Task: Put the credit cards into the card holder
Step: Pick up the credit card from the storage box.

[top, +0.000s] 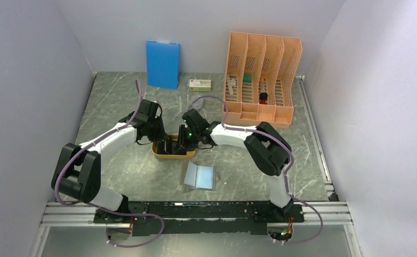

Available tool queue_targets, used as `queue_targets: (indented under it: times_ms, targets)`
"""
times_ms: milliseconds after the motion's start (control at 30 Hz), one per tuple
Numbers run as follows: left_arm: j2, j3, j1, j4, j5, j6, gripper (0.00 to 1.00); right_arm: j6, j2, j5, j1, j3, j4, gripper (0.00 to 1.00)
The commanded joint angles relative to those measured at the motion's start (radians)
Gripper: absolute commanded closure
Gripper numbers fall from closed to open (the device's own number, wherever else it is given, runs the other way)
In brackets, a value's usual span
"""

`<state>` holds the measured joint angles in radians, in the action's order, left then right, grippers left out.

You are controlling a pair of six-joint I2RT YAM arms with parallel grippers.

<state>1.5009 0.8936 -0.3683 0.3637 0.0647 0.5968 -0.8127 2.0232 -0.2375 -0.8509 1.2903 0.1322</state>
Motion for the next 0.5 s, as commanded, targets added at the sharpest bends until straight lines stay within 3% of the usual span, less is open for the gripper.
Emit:
queue_targets:
  times_ms: [0, 233, 467]
  targets:
    - [-0.069, 0.027, -0.002, 0.060, -0.050, 0.012, 0.95, 0.024, -0.116, 0.004, 0.018, -0.035, 0.025, 0.67]
    - [-0.164, 0.015, 0.021, 0.088, -0.001, 0.022, 0.95, 0.036, -0.275, -0.066, 0.043, -0.143, -0.045, 0.54]
    - [-0.395, -0.071, 0.099, 0.033, 0.235, 0.068, 0.95, -0.064, -0.444, -0.268, 0.050, -0.369, -0.378, 0.32]
